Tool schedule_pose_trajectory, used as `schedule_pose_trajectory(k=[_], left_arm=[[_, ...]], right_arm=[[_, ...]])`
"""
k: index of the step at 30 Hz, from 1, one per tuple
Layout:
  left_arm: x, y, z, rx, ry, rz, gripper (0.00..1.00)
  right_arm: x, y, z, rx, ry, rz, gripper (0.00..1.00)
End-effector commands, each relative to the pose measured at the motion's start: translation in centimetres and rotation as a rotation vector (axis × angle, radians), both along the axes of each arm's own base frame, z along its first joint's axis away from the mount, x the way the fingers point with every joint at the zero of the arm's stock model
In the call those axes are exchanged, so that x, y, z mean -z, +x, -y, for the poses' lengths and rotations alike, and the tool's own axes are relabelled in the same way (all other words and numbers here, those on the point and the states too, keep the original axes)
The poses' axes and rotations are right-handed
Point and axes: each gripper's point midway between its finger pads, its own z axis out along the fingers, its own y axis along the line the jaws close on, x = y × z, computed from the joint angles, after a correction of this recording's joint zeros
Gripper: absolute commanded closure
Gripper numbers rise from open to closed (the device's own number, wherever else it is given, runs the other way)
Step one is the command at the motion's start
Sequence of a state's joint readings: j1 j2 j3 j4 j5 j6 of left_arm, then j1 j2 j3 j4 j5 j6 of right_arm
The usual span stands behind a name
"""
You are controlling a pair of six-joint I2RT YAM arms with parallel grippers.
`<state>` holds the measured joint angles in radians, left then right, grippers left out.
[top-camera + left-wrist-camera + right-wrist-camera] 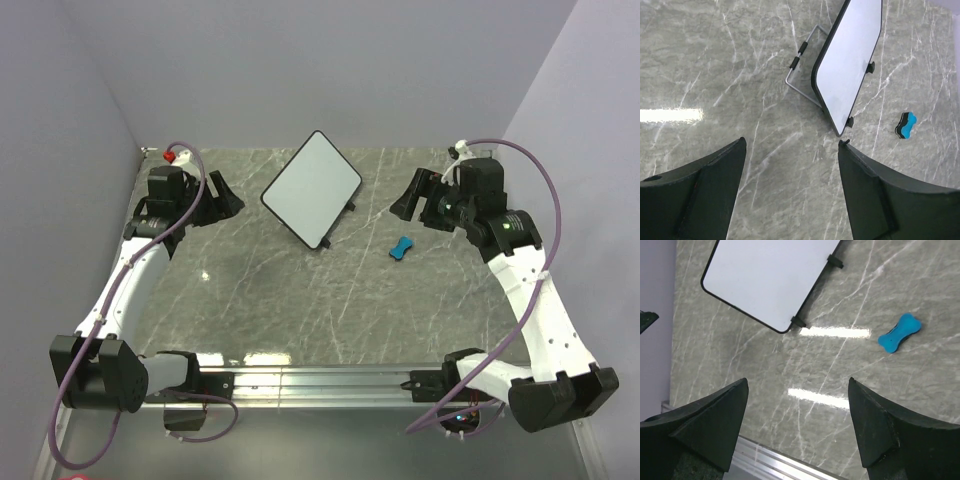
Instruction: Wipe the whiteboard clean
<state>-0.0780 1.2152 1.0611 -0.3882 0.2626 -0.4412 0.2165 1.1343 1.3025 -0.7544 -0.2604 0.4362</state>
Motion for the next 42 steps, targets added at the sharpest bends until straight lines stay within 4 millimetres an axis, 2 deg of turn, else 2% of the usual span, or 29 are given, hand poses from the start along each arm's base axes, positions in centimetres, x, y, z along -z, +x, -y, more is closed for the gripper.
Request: schedule_pose_trajectory(k=[1, 6, 12, 15, 18, 19, 20, 21, 22, 23, 24, 25, 27, 28, 32, 34, 38, 39, 40, 41, 42], left_arm=[[-0.9, -0.3, 0.0, -0.019, -0.025, 0.023, 0.21], [-1.0, 0.0, 0.3, -0.002, -0.023, 0.022, 0.21], [-1.4, 0.7, -0.5, -0.041, 0.045, 0.05, 0.23], [-1.5, 0.8, -0.7, -0.05, 0.06, 0.067, 0.23], [-2.1, 1.1, -1.2, -0.092, 0.081, 0.11, 0.24], [-1.8, 1.3, -2.2, -0.147, 0.117, 0.12, 0.22], [-2.7, 1.6, -2.7, -0.185, 0.139, 0.17, 0.21], [-2.2, 1.5, -3.1, -0.24, 0.183, 0.179, 0.2], [-2.3, 1.5, -4.8, -0.338, 0.243, 0.198, 0.2], [-3.6, 1.7, -5.3, -0.361, 0.28, 0.272, 0.2], [-3.4, 1.6, -5.2, -0.361, 0.302, 0.289, 0.14], [-2.5, 1.3, -5.3, -0.352, 0.323, 0.295, 0.14], [-3.2, 1.2, -4.5, -0.289, 0.32, 0.368, 0.17], [-2.5, 1.0, -4.2, -0.273, 0.313, 0.379, 0.18], [-4.1, -0.2, -3.7, -0.263, 0.243, 0.523, 0.21], [-4.1, -0.8, -3.9, -0.279, 0.227, 0.572, 0.21], [-2.4, -0.7, -4.8, -0.321, 0.251, 0.525, 0.2], [-1.5, -0.5, -5.1, -0.335, 0.268, 0.488, 0.2], [-1.1, -0.3, -5.4, -0.363, 0.256, 0.466, 0.2], [-1.7, 0.0, -5.5, -0.385, 0.247, 0.461, 0.18], [-1.3, 0.3, -5.7, -0.398, 0.249, 0.437, 0.16]], right_arm=[[-1.3, -0.5, 1.1, 0.039, -0.039, 0.058, 0.13], [-2.6, -0.7, 1.4, 0.074, -0.01, 0.122, 0.13], [-3.8, 0.0, 2.9, 0.179, -0.02, 0.213, 0.13], [-4.0, 0.2, 2.8, 0.179, -0.015, 0.234, 0.13], [-4.7, 0.5, 1.8, 0.119, 0.003, 0.281, 0.13], [-5.1, 0.5, 1.5, 0.093, 0.0, 0.295, 0.13], [-5.3, 1.0, 1.5, 0.101, -0.004, 0.298, 0.13], [-5.1, 1.2, 1.7, 0.119, -0.009, 0.29, 0.13], [-4.8, 1.5, 1.9, 0.162, 0.007, 0.268, 0.13], [-4.2, 2.0, 2.4, 0.216, 0.002, 0.248, 0.13], [-3.7, 2.3, 2.8, 0.263, 0.009, 0.233, 0.13], [-3.4, 2.5, 3.0, 0.318, 0.051, 0.205, 0.08], [-2.4, 2.7, 2.9, 0.317, 0.039, 0.172, 0.07], [-2.2, 2.8, 2.8, 0.293, 0.013, 0.178, 0.07], [-1.9, 3.1, 2.8, 0.263, -0.016, 0.209, 0.07], [-1.5, 3.1, 2.7, 0.243, -0.03, 0.232, 0.07], [-1.1, 2.9, 2.7, 0.238, -0.017, 0.28, 0.07], [-1.9, 2.9, 2.6, 0.229, 0.0, 0.318, 0.07], [-1.3, 2.9, 2.5, 0.224, 0.0, 0.318, 0.07], [-1.3, 2.9, 2.4, 0.221, 0.0, 0.328, 0.07], [-1.6, 3.1, 2.5, 0.223, -0.004, 0.352, 0.07]])
